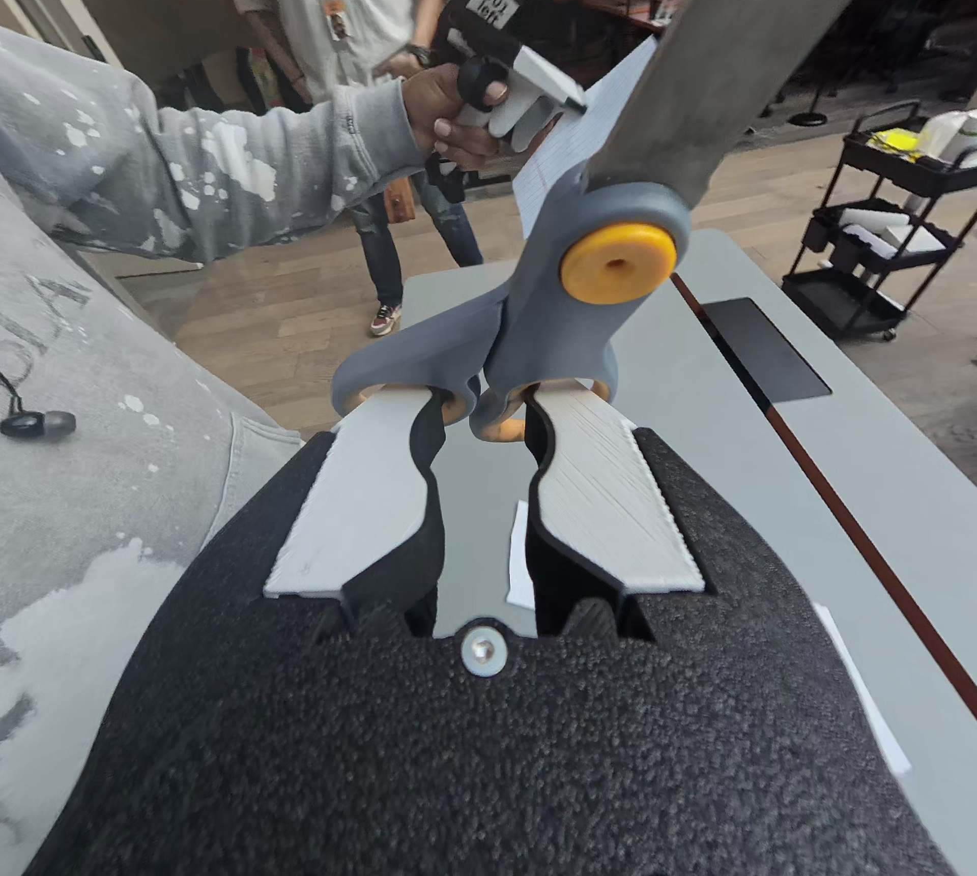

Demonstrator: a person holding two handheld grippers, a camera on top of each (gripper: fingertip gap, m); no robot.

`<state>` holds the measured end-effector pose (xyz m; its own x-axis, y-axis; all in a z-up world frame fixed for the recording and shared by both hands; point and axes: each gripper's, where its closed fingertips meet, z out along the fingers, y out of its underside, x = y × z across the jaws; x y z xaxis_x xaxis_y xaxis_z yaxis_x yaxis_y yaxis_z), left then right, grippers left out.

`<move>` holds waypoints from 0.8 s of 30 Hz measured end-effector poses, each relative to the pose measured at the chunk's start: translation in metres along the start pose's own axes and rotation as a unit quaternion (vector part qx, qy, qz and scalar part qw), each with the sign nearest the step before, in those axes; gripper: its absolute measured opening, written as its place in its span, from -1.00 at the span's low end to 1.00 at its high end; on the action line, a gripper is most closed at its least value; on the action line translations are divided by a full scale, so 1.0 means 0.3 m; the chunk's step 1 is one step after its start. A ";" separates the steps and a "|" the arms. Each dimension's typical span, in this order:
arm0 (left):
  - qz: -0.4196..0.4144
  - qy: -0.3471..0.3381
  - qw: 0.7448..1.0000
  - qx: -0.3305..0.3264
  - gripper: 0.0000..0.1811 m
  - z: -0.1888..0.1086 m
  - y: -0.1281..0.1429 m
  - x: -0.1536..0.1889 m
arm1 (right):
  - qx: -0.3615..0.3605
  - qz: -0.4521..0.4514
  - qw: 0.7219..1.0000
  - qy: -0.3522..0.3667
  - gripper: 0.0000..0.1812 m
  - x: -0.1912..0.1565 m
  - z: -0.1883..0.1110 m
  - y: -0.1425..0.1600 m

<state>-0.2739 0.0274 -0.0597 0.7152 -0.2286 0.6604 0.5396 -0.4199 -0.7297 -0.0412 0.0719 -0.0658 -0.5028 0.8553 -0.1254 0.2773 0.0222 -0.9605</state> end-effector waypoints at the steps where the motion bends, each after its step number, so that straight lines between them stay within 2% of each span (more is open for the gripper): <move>1: -0.028 -0.033 0.999 -0.004 -1.00 -0.029 0.064 -0.108 | -0.006 0.007 1.000 0.014 -0.74 0.004 -0.012 0.036; 6: -0.143 -0.173 0.972 -0.066 -1.00 -0.175 0.460 -0.598 | -0.020 0.071 0.994 0.077 -0.74 -0.003 -0.076 0.197; 8: -0.179 -0.201 0.959 -0.091 -1.00 -0.231 0.603 -0.739 | -0.026 0.101 0.989 0.102 -0.74 -0.008 -0.102 0.253; 11: -0.221 -0.235 0.940 -0.114 -1.00 -0.314 0.756 -0.911 | -0.035 0.139 0.980 0.136 -0.74 -0.020 -0.136 0.320; 15: -0.245 -0.269 0.924 -0.116 -1.00 -0.405 0.838 -1.074 | -0.050 0.177 0.967 0.175 -0.74 -0.030 -0.160 0.375; 19: -0.238 -0.294 0.919 -0.113 -0.97 -0.448 0.847 -1.168 | -0.058 0.192 0.960 0.198 -0.74 -0.023 -0.147 0.389; 24: -0.151 -0.362 0.909 -0.139 -0.41 -0.480 0.826 -1.208 | -0.057 0.194 0.958 0.201 -0.73 -0.001 -0.103 0.377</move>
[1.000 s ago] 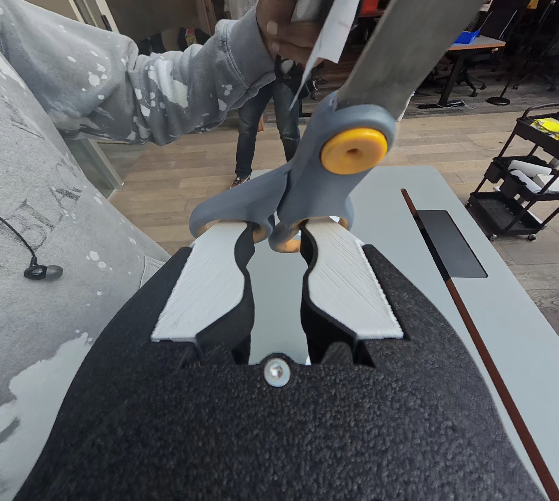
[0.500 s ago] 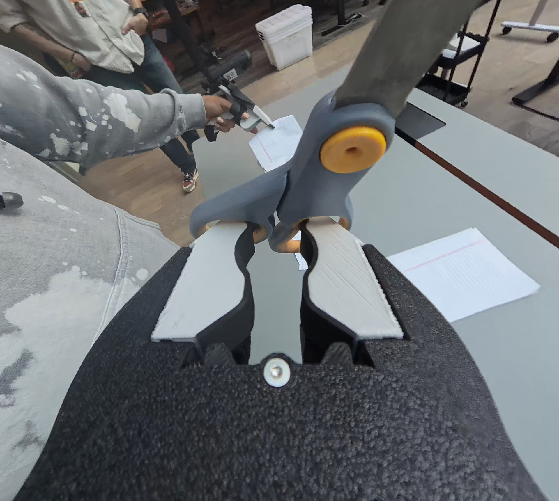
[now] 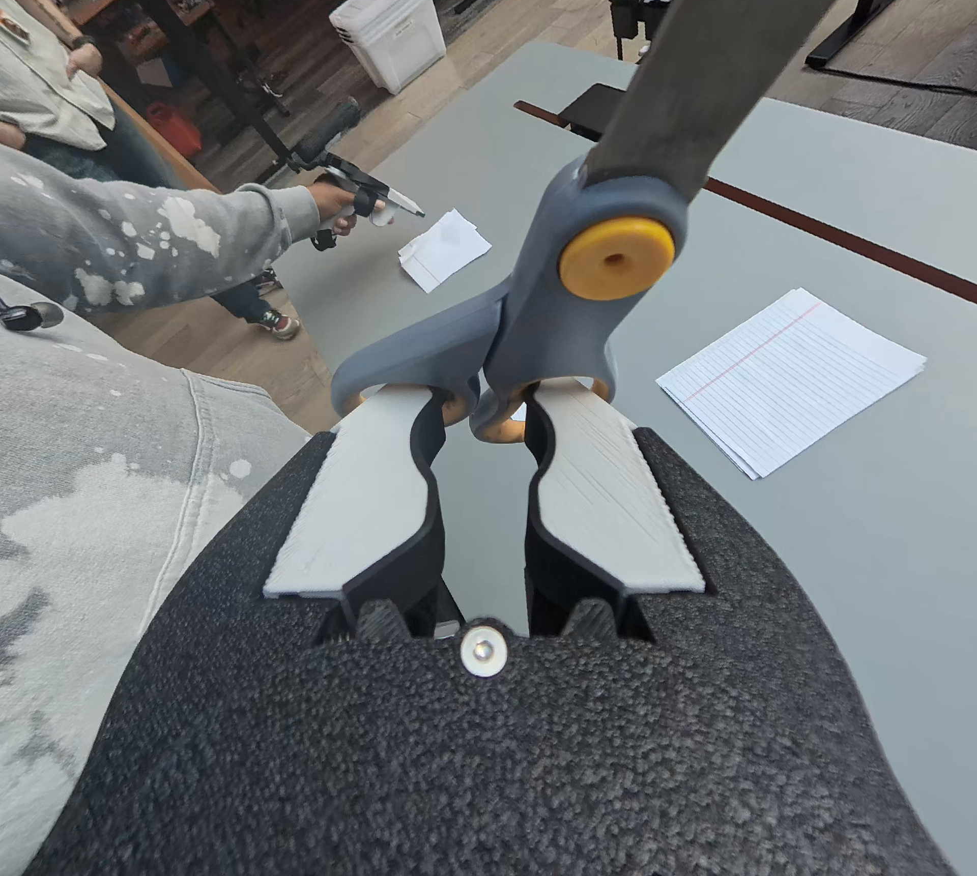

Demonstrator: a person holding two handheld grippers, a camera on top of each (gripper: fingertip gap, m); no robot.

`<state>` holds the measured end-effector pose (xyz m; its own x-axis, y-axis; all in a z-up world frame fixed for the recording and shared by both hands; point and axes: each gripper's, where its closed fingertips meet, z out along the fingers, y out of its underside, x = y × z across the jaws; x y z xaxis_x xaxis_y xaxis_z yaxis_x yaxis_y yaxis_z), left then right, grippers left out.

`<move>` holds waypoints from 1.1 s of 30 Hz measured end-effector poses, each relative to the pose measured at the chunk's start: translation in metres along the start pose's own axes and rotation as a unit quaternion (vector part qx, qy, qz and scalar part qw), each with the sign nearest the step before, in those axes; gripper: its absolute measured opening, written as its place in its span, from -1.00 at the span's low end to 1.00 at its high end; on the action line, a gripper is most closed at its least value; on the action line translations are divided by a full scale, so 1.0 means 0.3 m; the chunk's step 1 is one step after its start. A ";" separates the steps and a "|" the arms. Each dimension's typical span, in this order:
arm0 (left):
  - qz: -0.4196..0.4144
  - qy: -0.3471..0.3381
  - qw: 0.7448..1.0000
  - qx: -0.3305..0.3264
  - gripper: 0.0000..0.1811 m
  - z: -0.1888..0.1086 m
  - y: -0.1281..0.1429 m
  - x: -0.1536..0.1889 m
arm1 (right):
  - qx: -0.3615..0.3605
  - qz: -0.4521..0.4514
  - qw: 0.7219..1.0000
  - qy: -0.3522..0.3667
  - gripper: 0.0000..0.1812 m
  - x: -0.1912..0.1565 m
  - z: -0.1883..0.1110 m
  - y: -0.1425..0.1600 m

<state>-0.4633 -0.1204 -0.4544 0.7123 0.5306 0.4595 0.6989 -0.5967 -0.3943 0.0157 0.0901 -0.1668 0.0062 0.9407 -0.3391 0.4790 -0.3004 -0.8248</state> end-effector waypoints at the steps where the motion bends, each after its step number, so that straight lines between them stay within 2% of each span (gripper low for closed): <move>1: 0.029 -0.032 0.999 0.012 -0.34 -0.015 -0.011 -0.008 | 0.001 0.000 1.000 0.000 -0.73 0.001 0.009 -0.004; 3: 0.108 -0.069 0.991 0.023 -0.27 -0.044 -0.011 0.038 | 0.004 0.002 1.000 0.000 -0.73 0.004 0.023 -0.011; 4: 0.142 -0.058 0.988 0.022 -0.26 -0.043 0.005 0.109 | 0.007 0.002 1.000 0.000 -0.74 0.006 0.027 -0.014; 6: 0.198 0.002 0.980 0.020 -0.27 -0.003 0.074 0.309 | 0.013 0.002 1.000 0.006 -0.73 0.016 0.034 -0.014; 8: 0.263 0.052 0.963 0.003 -0.30 0.076 0.184 0.510 | 0.024 0.004 1.000 0.012 -0.73 0.027 0.038 -0.013; 11: 0.367 0.091 0.925 -0.022 -0.29 0.217 0.338 0.745 | 0.032 0.013 0.999 0.020 -0.74 0.045 0.039 0.007; 13: 0.453 0.103 0.885 -0.037 -0.27 0.300 0.406 0.851 | 0.027 0.022 0.999 0.021 -0.73 0.054 0.037 0.034; 15: 0.522 0.109 0.843 -0.064 -0.22 0.376 0.451 0.910 | 0.020 0.029 0.999 0.024 -0.73 0.061 0.030 0.063; 18: 0.584 0.114 0.795 -0.119 -0.22 0.468 0.494 0.922 | 0.018 0.038 0.999 0.026 -0.74 0.064 0.008 0.096; 19: 0.603 0.118 0.779 -0.125 -0.32 0.484 0.500 0.923 | 0.019 0.041 0.999 0.028 -0.74 0.066 -0.002 0.104; 21: 0.624 0.130 0.759 -0.133 -0.38 0.488 0.500 0.929 | 0.026 0.047 0.998 0.030 -0.73 0.069 -0.022 0.119; 22: 0.624 0.127 0.759 -0.136 -0.48 0.488 0.493 0.925 | 0.030 0.050 0.998 0.032 -0.73 0.073 -0.031 0.126; 24: 0.616 0.121 0.767 -0.133 -0.80 0.484 0.484 0.915 | 0.037 0.058 0.997 0.034 -0.73 0.079 -0.042 0.143; 27: 0.575 0.105 0.801 -0.128 -0.97 0.470 0.480 0.893 | 0.044 0.063 0.997 0.029 -0.73 0.082 -0.039 0.158; 30: 0.491 0.083 0.862 -0.099 -0.99 0.422 0.438 0.860 | 0.048 0.064 0.997 0.015 -0.73 0.081 -0.020 0.157; 33: 0.349 0.024 0.936 -0.037 -0.98 0.319 0.309 0.738 | 0.043 0.057 0.997 -0.003 -0.73 0.081 0.009 0.146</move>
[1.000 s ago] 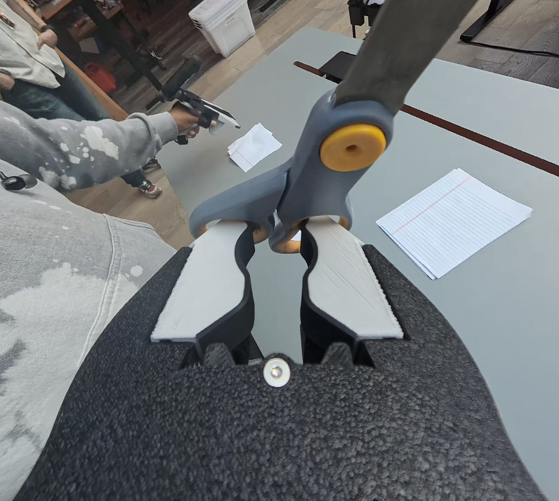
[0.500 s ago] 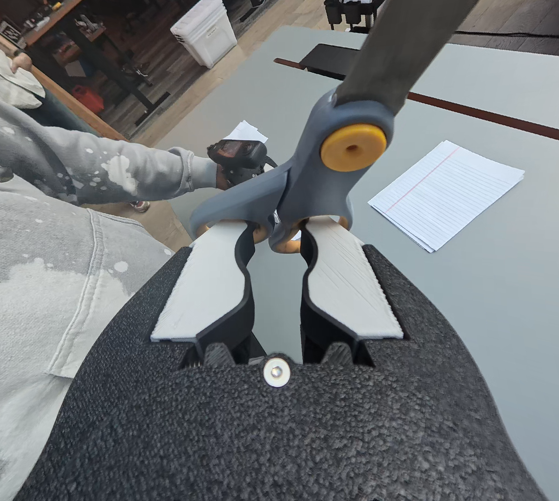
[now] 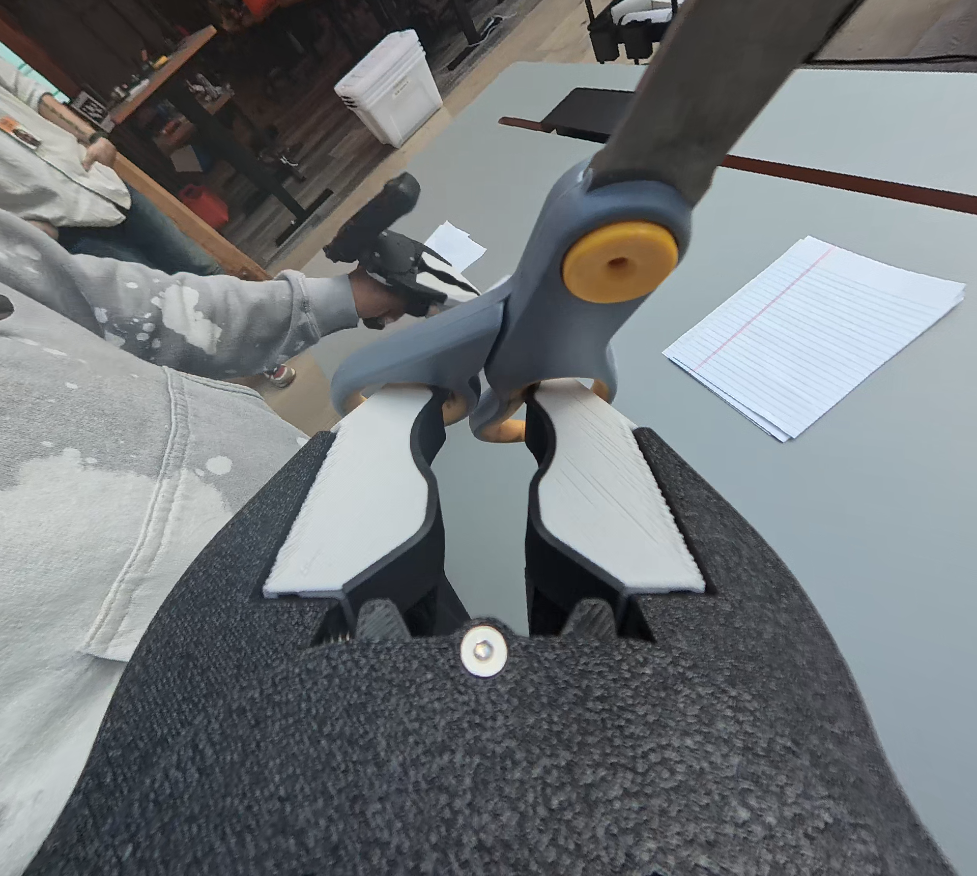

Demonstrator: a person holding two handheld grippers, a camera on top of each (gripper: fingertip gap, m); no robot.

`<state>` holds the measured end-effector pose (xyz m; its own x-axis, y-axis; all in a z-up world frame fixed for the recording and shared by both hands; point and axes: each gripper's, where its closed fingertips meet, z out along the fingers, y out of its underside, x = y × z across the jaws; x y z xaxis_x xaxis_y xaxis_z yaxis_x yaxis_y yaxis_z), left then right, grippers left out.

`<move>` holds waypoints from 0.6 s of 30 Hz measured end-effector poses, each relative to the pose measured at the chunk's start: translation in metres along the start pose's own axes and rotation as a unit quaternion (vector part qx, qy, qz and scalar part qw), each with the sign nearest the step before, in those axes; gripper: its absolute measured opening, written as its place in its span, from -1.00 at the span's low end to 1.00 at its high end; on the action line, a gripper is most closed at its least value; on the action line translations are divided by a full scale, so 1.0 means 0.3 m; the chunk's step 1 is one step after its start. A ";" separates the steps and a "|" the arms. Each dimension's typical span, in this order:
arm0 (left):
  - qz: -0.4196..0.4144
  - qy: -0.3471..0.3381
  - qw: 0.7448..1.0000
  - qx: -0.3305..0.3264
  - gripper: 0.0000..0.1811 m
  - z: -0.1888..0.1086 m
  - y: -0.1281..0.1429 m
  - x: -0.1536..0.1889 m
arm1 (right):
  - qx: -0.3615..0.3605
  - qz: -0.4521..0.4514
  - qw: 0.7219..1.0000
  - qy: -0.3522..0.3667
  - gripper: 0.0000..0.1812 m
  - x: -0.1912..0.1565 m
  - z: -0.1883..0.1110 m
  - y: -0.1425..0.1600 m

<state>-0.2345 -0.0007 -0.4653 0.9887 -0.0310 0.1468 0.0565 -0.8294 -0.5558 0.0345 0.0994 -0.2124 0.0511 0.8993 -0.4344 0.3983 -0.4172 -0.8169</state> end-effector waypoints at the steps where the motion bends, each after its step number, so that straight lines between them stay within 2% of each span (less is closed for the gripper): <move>1: -0.068 -0.032 0.997 0.011 -0.98 -0.052 0.013 -0.088 | -0.002 -0.002 1.000 -0.006 -0.73 -0.002 0.010 -0.005; 4: -0.260 -0.142 0.955 0.034 -0.98 -0.222 0.118 -0.387 | -0.007 -0.009 1.000 -0.024 -0.73 -0.009 0.041 -0.017; 6: -0.333 -0.199 0.921 0.032 -0.97 -0.311 0.207 -0.533 | -0.009 -0.011 0.999 -0.035 -0.73 -0.015 0.062 -0.019; 8: -0.366 -0.231 0.901 0.017 -0.94 -0.353 0.274 -0.614 | -0.012 -0.009 0.999 -0.042 -0.73 -0.018 0.082 -0.018; 13: -0.408 -0.238 0.881 -0.013 -0.76 -0.312 0.348 -0.660 | -0.024 -0.011 0.998 -0.057 -0.74 -0.025 0.132 -0.022; 18: -0.406 -0.239 0.882 0.014 -0.40 -0.308 0.295 -0.662 | -0.034 -0.028 0.998 -0.055 -0.74 -0.027 0.154 -0.035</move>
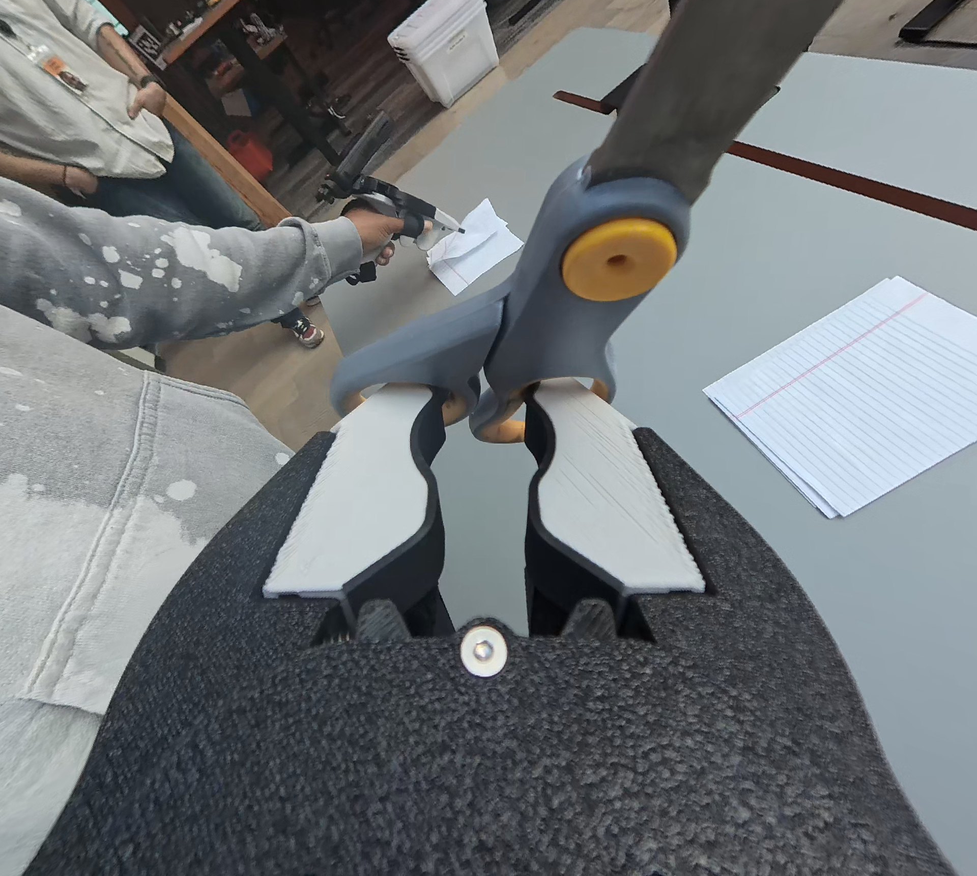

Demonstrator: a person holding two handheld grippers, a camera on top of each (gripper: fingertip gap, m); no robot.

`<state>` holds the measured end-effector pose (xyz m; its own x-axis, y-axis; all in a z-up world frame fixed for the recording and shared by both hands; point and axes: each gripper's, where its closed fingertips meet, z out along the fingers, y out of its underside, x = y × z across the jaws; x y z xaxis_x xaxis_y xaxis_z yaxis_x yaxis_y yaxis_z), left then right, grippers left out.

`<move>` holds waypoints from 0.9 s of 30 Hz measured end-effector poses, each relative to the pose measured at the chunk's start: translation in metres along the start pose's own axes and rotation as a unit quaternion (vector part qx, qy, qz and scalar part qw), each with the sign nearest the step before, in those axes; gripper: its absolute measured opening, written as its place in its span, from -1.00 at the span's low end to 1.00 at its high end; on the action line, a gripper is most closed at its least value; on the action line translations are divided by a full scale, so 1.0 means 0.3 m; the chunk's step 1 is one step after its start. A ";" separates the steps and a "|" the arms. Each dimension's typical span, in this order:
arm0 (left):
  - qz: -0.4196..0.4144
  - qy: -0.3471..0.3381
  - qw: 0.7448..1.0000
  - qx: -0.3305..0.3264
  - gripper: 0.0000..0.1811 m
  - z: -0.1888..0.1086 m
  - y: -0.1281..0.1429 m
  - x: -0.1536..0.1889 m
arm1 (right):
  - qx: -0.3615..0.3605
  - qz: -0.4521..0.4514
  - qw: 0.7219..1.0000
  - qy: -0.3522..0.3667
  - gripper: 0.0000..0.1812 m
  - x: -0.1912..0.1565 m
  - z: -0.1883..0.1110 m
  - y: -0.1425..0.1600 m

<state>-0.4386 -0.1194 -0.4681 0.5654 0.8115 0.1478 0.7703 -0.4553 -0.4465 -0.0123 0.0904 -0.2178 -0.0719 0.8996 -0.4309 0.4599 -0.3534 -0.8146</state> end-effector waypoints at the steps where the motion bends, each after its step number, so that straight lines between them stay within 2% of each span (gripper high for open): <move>1: -0.001 0.003 1.000 0.010 -0.33 -0.013 -0.014 0.010 | 0.001 -0.002 1.000 0.001 -0.73 0.002 0.000 -0.001; 5: 0.031 0.029 0.997 0.065 -0.26 -0.094 -0.069 0.107 | 0.010 -0.019 1.000 0.023 -0.73 0.022 -0.003 -0.007; 10: 0.082 0.113 0.986 0.090 -0.26 -0.160 -0.058 0.368 | 0.050 -0.025 0.998 0.041 -0.72 0.043 -0.028 -0.058; 16: 0.166 0.259 0.950 0.047 -0.28 -0.181 0.103 0.834 | 0.097 -0.017 0.994 0.046 -0.59 0.071 -0.067 -0.098; 20: 0.232 0.315 0.920 0.014 -0.29 -0.184 0.213 1.110 | 0.128 -0.021 0.991 0.041 -0.56 0.098 -0.105 -0.119; 24: 0.270 0.344 0.899 -0.028 -0.29 -0.148 0.282 1.317 | 0.140 -0.050 0.988 0.033 -0.56 0.123 -0.161 -0.137; 27: 0.290 0.345 0.891 -0.060 -0.29 -0.096 0.308 1.429 | 0.136 -0.079 0.987 0.030 -0.51 0.148 -0.212 -0.153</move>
<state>-0.1166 0.1758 -0.4205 0.8933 0.0271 0.4486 0.2914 -0.7949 -0.5322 0.0196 0.1628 -0.1748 -0.0666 0.9596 -0.2733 0.1926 -0.2564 -0.9472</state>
